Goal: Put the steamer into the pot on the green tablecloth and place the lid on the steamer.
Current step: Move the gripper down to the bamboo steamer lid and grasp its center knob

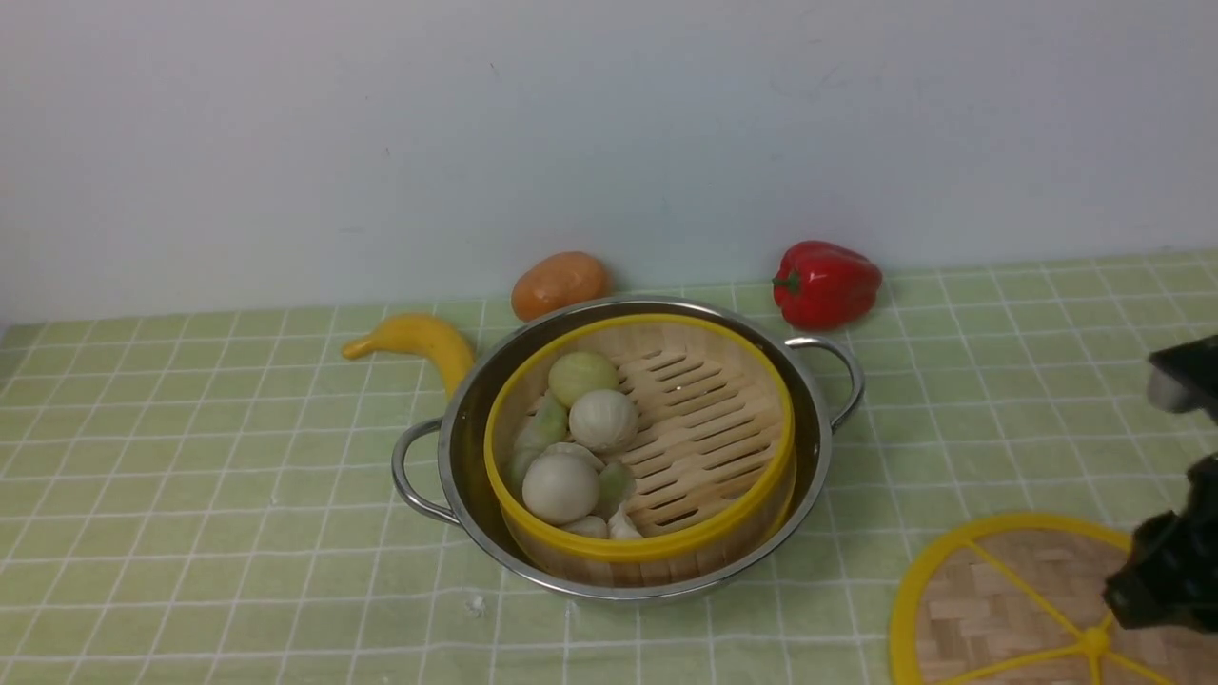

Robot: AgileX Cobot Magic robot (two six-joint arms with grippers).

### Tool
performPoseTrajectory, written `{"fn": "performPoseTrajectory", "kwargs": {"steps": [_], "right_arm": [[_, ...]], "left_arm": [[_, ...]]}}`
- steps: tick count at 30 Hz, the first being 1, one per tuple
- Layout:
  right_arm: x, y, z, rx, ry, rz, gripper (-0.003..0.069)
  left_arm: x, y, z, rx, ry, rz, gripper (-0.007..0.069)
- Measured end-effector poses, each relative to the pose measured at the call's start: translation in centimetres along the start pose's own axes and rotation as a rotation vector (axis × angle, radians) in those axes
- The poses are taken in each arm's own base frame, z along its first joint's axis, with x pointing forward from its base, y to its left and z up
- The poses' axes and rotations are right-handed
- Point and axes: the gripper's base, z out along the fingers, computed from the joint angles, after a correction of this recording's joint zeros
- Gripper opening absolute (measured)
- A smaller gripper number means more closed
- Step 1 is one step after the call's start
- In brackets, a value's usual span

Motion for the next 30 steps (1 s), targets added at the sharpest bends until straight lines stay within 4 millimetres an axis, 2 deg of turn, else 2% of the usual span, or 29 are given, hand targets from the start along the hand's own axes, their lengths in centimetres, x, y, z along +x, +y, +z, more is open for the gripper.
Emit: {"fn": "performPoseTrajectory", "kwargs": {"steps": [1, 3, 6, 11, 24, 26, 28, 30], "right_arm": [[0.0, 0.0, 0.0, 0.0, 0.001, 0.0, 0.0239], [-1.5, -0.2, 1.3, 0.001, 0.029, -0.006, 0.0239], [-2.3, 0.0, 2.6, 0.007, 0.073, -0.039, 0.0239], [-2.1, 0.3, 4.9, 0.061, 0.21, -0.064, 0.0239], [-2.0, 0.3, 6.6, 0.091, 0.28, -0.063, 0.0239], [-2.2, 0.3, 6.6, 0.098, 0.27, -0.054, 0.022], [-2.2, 0.3, 6.7, 0.101, 0.27, -0.035, 0.0155], [-2.1, 0.3, 6.7, 0.102, 0.272, -0.031, 0.0148]], "left_arm": [[0.0, 0.0, 0.0, 0.0, 0.0, 0.0, 0.0192], [0.0, 0.0, 0.0, 0.0, 0.0, 0.0, 0.0201], [0.0, 0.0, 0.0, 0.0, 0.0, 0.0, 0.0202], [0.0, 0.0, 0.0, 0.0, -0.001, 0.0, 0.0212], [0.0, 0.0, 0.0, 0.0, -0.003, 0.0, 0.0222], [0.0, 0.0, 0.0, 0.0, -0.003, 0.0, 0.0222], [0.0, 0.0, 0.0, 0.0, -0.003, 0.0, 0.0223], [0.0, 0.0, 0.0, 0.0, -0.003, 0.0, 0.0231]]}}
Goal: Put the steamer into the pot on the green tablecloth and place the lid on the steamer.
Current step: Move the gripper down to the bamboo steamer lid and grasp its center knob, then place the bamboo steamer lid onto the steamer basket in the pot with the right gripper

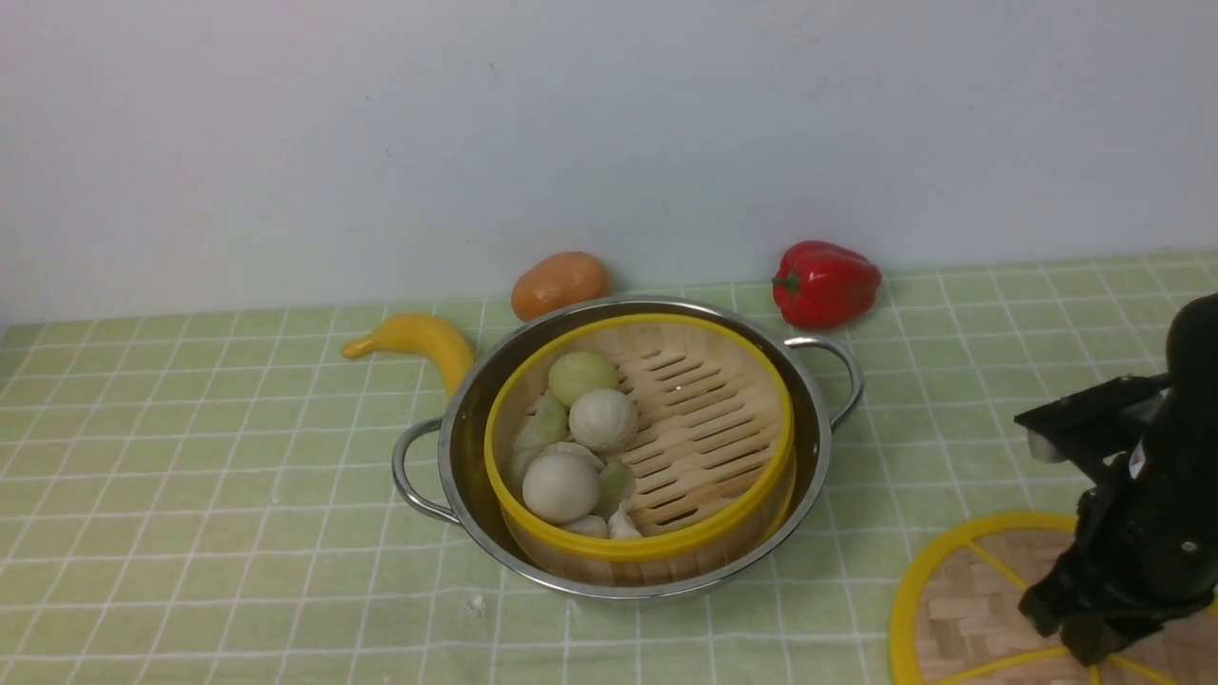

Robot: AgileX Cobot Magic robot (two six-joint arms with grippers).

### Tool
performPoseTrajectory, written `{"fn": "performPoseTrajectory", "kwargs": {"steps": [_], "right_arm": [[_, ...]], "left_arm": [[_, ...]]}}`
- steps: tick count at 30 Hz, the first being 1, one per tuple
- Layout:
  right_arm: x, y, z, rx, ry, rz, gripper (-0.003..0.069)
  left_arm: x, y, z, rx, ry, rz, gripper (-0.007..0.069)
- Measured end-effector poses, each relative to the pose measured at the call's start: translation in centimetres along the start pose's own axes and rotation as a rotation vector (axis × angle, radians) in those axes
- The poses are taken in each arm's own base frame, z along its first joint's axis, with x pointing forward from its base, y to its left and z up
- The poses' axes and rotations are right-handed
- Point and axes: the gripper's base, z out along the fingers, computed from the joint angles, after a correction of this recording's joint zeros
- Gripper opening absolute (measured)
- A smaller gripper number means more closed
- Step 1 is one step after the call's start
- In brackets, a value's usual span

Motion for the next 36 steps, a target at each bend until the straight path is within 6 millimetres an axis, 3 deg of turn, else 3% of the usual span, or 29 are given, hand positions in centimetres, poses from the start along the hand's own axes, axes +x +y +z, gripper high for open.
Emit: {"fn": "performPoseTrajectory", "kwargs": {"steps": [5, 8, 10, 11, 13, 14, 15, 17, 18, 21, 22, 29, 36], "right_arm": [[0.2, 0.0, -0.3, 0.003, -0.001, 0.007, 0.0148], [0.4, -0.1, -1.6, 0.019, -0.025, 0.014, 0.0148], [0.5, -0.1, -3.4, 0.022, -0.072, 0.02, 0.0148], [0.4, 0.0, -5.8, 0.025, -0.147, 0.017, 0.0148], [0.3, 0.2, -8.8, 0.016, -0.251, -0.011, 0.0148], [0.3, 0.2, -9.2, 0.013, -0.263, -0.009, 0.0148], [0.0, 0.7, -11.7, -0.023, -0.356, -0.047, 0.0148], [-0.2, 1.1, -13.3, -0.052, -0.418, -0.081, 0.0148], [-1.0, 2.2, -15.5, -0.122, -0.51, -0.153, 0.0148], [-1.8, 3.8, -17.0, -0.17, -0.578, -0.242, 0.0148], [-2.6, 5.3, -17.6, -0.186, -0.609, -0.322, 0.0148], [-6.5, 10.7, -16.9, -0.16, -0.643, -0.55, 0.0148], [-10.4, 15.5, -13.1, -0.137, -0.618, -0.722, 0.0148]], "left_arm": [[0.0, 0.0, 0.0, 0.0, 0.0, 0.0, 0.0239], [0.0, 0.0, 0.0, 0.0, 0.0, 0.0, 0.0243], [0.0, 0.0, 0.0, 0.0, 0.0, 0.0, 0.0243], [0.0, 0.0, 0.0, 0.0, 0.0, 0.0, 0.0243], [0.0, 0.0, 0.0, 0.0, 0.0, 0.0, 0.0243], [0.0, 0.0, 0.0, 0.0, 0.0, 0.0, 0.0243], [0.0, 0.0, 0.0, 0.0, -0.001, 0.0, 0.0243], [0.0, 0.0, 0.0, 0.0, -0.001, 0.0, 0.0243], [0.0, 0.0, 0.0, 0.0, -0.001, 0.0, 0.0243], [0.0, 0.0, 0.0, 0.0, -0.001, 0.0, 0.0243], [0.0, 0.0, 0.0, 0.0, -0.001, 0.0, 0.0243], [0.0, 0.0, 0.0, 0.0, -0.002, 0.0, 0.0243], [0.0, 0.0, 0.0, 0.0, -0.002, 0.0, 0.0243]]}}
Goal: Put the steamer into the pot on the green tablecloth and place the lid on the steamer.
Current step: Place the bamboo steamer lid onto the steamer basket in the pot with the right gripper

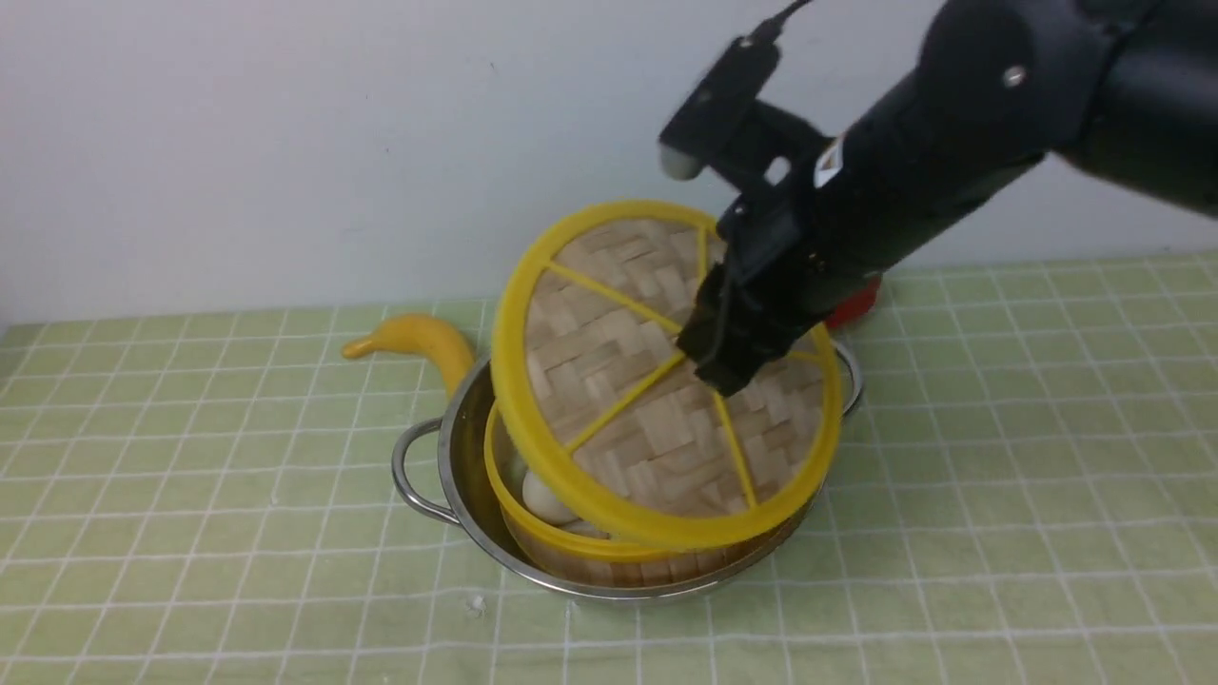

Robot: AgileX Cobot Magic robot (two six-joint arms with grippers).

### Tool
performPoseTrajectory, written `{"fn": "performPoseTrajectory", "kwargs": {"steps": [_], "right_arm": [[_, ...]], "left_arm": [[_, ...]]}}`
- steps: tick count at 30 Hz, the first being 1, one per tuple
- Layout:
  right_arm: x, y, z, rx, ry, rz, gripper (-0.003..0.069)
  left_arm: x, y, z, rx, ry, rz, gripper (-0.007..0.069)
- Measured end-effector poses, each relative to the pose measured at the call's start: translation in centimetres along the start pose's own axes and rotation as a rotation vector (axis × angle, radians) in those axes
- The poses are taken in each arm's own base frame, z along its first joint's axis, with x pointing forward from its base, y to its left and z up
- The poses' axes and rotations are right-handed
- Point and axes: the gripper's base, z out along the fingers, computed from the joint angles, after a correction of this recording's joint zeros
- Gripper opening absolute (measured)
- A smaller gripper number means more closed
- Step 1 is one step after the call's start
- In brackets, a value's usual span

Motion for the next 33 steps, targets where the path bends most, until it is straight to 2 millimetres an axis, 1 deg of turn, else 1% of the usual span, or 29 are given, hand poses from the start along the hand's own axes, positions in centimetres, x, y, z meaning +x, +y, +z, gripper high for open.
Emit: {"fn": "performPoseTrajectory", "kwargs": {"steps": [2, 5, 8, 11, 20, 24, 32, 33], "right_arm": [[-0.4, 0.1, 1.2, -0.001, 0.004, -0.016, 0.0148], [-0.5, -0.3, 3.2, 0.0, 0.018, -0.025, 0.0148], [-0.5, -0.7, 4.4, 0.017, 0.025, -0.041, 0.0148], [-0.5, -0.9, 4.8, 0.025, 0.023, -0.045, 0.0148], [-0.8, -1.1, 5.1, 0.053, -0.021, -0.056, 0.0148], [-0.7, -1.2, 5.9, 0.053, -0.021, -0.063, 0.0147], [0.0, -1.3, 8.3, 0.025, 0.01, -0.06, 0.0147], [0.0, -1.3, 8.3, 0.026, 0.008, -0.06, 0.0147]], "left_arm": [[0.0, 0.0, 0.0, 0.0, 0.0, 0.0, 0.0243], [0.0, 0.0, 0.0, 0.0, 0.0, 0.0, 0.0243], [0.0, 0.0, 0.0, 0.0, 0.0, 0.0, 0.0243], [0.0, 0.0, 0.0, 0.0, 0.0, 0.0, 0.0243], [0.0, 0.0, 0.0, 0.0, 0.0, 0.0, 0.0243], [0.0, 0.0, 0.0, 0.0, 0.0, 0.0, 0.0243], [0.0, 0.0, 0.0, 0.0, 0.0, 0.0, 0.0243], [0.0, 0.0, 0.0, 0.0, 0.0, 0.0, 0.0243]]}}
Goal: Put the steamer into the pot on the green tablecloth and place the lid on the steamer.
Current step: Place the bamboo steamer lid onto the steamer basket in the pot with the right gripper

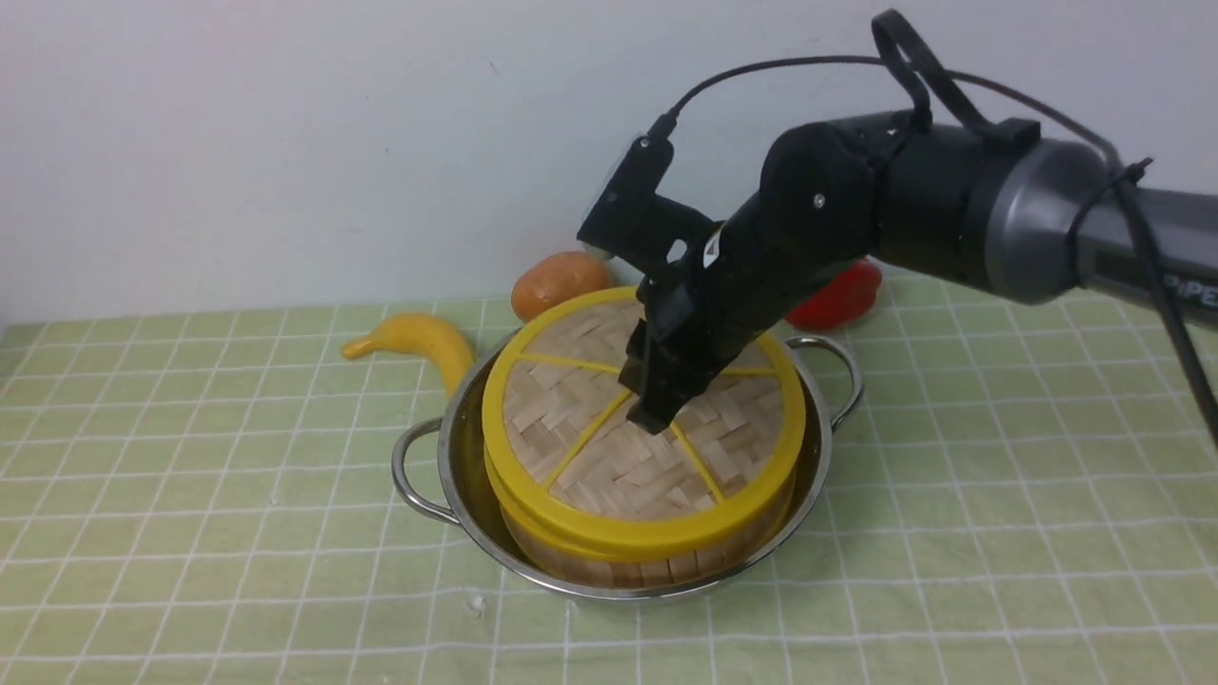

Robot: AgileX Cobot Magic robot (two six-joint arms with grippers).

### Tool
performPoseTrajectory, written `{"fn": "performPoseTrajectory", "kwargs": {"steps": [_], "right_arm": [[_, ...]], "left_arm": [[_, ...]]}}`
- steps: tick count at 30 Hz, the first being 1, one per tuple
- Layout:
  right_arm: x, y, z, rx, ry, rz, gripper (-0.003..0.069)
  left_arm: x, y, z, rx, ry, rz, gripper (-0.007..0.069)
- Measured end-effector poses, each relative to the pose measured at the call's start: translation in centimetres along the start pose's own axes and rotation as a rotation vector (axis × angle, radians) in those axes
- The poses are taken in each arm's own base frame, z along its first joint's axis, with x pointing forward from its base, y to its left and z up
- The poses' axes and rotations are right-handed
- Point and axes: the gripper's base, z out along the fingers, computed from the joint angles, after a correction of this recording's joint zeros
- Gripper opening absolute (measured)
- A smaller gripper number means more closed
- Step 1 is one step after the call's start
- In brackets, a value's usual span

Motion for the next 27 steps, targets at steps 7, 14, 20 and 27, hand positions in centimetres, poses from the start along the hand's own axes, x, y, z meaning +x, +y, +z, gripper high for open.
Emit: {"fn": "performPoseTrajectory", "kwargs": {"steps": [7, 14, 20, 27], "right_arm": [[0.1, -0.1, 1.0, 0.007, -0.015, -0.02, 0.0147], [0.0, -0.2, 1.5, 0.012, -0.021, -0.039, 0.0147], [0.0, -0.3, 2.1, 0.015, -0.027, -0.057, 0.0147], [0.1, -0.3, 2.1, 0.009, -0.014, -0.108, 0.0147]], "left_arm": [[0.0, 0.0, 0.0, 0.0, 0.0, 0.0, 0.0243], [0.0, 0.0, 0.0, 0.0, 0.0, 0.0, 0.0243], [0.0, 0.0, 0.0, 0.0, 0.0, 0.0, 0.0243], [0.0, 0.0, 0.0, 0.0, 0.0, 0.0, 0.0243]]}}
